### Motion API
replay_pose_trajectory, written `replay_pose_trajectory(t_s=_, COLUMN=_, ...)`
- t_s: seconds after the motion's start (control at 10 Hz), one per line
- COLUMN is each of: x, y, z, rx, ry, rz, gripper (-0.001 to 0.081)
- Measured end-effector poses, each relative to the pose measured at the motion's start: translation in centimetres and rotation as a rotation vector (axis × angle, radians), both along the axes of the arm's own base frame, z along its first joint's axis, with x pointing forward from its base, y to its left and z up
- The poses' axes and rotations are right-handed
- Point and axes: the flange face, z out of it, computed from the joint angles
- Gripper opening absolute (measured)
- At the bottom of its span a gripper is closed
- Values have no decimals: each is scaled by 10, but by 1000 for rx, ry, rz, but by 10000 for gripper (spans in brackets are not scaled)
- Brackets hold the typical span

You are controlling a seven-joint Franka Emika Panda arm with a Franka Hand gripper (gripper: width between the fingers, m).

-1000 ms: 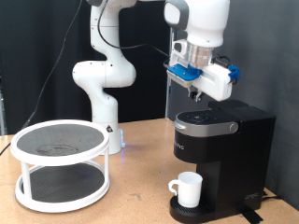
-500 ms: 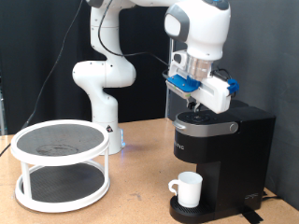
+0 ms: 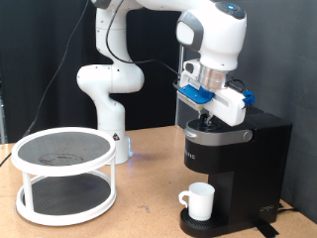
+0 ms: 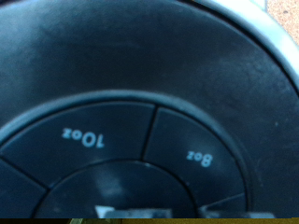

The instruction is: Make a cup of coffee with the keurig machine

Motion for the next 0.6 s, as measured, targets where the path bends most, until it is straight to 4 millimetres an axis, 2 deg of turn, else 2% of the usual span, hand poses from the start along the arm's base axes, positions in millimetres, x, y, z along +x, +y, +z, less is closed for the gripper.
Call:
replay_pose_trajectory(t_s=0.3, x=-6, y=-2, z=3, rx=67, ry=-47, rz=47, gripper=0)
replay_pose_trajectory(t_s=0.6, x=-25, y=-15, z=27, rx=109, ry=-140, rz=35, gripper=0)
